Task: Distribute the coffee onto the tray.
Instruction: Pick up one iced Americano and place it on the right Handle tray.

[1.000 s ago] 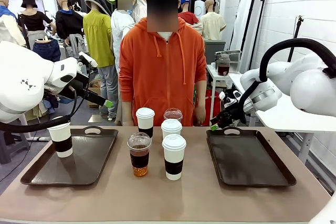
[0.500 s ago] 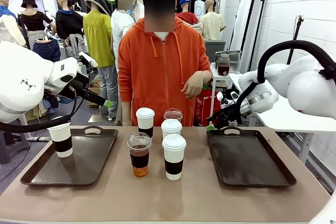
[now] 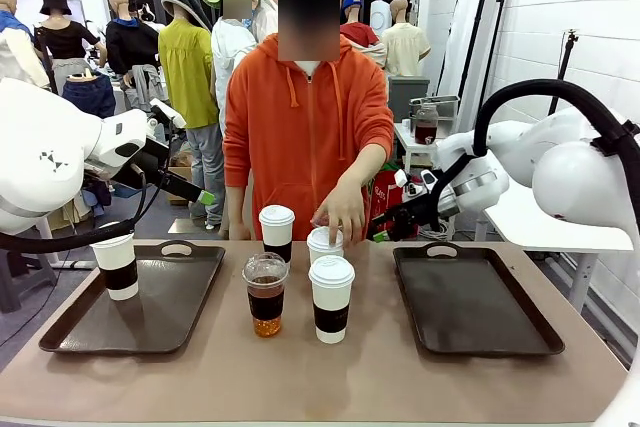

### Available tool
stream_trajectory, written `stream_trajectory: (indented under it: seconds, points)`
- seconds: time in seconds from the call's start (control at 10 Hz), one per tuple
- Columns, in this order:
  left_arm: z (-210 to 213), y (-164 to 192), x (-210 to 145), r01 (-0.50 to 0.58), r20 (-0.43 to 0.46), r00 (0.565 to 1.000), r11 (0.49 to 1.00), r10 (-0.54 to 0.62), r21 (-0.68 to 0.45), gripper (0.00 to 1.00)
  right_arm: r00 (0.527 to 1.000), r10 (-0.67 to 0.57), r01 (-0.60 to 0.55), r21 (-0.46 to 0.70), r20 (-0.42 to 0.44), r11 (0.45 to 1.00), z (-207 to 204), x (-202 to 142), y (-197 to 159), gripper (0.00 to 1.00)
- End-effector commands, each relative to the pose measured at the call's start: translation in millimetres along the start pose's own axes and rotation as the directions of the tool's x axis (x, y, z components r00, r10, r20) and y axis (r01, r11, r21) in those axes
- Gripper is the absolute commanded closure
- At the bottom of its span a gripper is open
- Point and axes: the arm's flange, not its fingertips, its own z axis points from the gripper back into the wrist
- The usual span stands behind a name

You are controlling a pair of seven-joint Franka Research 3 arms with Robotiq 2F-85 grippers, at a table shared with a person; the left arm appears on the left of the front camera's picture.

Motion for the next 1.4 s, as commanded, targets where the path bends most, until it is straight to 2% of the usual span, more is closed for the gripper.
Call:
stream_trajectory:
  seconds: [0.0, 0.2, 0.8, 1.3]
  points:
    - [-0.2, 0.6, -1.0, -0.004, 0.001, 1.0, 1.0, 0.004, -0.006, 0.0, 0.999, 0.022, -0.022, 0.005, 0.046, 1.0, -19.0, 0.9, -10.6, 0.0]
    - [-0.2, 0.6, -1.0, -0.004, 0.001, 1.0, 1.0, 0.004, -0.006, 0.0, 0.998, 0.008, -0.009, 0.015, 0.057, 1.0, -15.3, -4.7, -10.5, 0.0]
    - [-0.2, 0.6, -1.0, -0.004, 0.001, 1.0, 1.0, 0.004, -0.006, 0.0, 0.994, -0.023, 0.025, -0.016, 0.106, 1.0, 42.1, -46.6, 4.6, 0.0]
    - [-0.2, 0.6, -1.0, -0.004, 0.001, 1.0, 1.0, 0.004, -0.006, 0.0, 0.98, -0.026, 0.029, -0.012, 0.198, 1.0, 72.3, -81.2, 20.3, 0.0]
